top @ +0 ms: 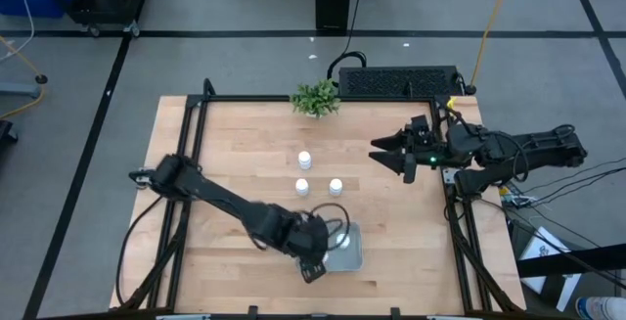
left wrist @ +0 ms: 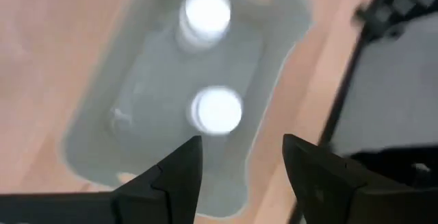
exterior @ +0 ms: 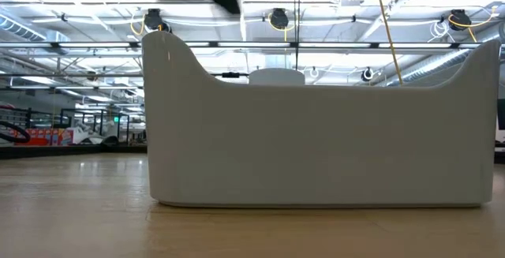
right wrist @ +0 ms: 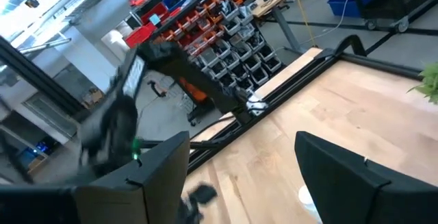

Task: Pick and place pill bottles into a basket
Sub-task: Put the white medicine bottle into the gray bin

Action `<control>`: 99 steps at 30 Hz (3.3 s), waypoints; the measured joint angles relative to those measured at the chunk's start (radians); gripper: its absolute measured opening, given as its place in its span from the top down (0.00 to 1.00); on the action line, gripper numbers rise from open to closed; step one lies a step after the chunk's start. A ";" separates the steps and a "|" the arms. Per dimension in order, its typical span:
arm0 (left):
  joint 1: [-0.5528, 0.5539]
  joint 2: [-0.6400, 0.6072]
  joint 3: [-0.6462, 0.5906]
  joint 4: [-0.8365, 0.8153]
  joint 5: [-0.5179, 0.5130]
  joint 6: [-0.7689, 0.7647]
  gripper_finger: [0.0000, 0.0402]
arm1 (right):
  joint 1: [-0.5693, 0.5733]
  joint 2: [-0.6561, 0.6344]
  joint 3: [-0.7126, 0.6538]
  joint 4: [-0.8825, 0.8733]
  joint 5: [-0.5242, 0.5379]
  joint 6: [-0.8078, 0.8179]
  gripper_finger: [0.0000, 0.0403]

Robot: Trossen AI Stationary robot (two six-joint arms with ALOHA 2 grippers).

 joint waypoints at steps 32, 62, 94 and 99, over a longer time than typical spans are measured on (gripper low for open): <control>0.416 -0.690 -0.163 -0.167 -0.212 0.507 0.48 | -0.122 0.626 0.519 -0.596 -0.260 -0.073 0.36; 0.505 -0.978 -0.805 0.266 -0.095 0.296 0.48 | -0.273 1.029 0.639 -0.905 -0.419 -0.047 0.43; 0.505 -0.978 -0.805 0.293 -0.096 0.326 0.48 | -0.258 1.092 0.611 -0.848 -0.428 -0.036 0.22; 0.505 -0.978 -0.805 0.294 -0.096 0.326 0.48 | -0.258 1.092 0.565 -0.812 -0.465 -0.024 0.22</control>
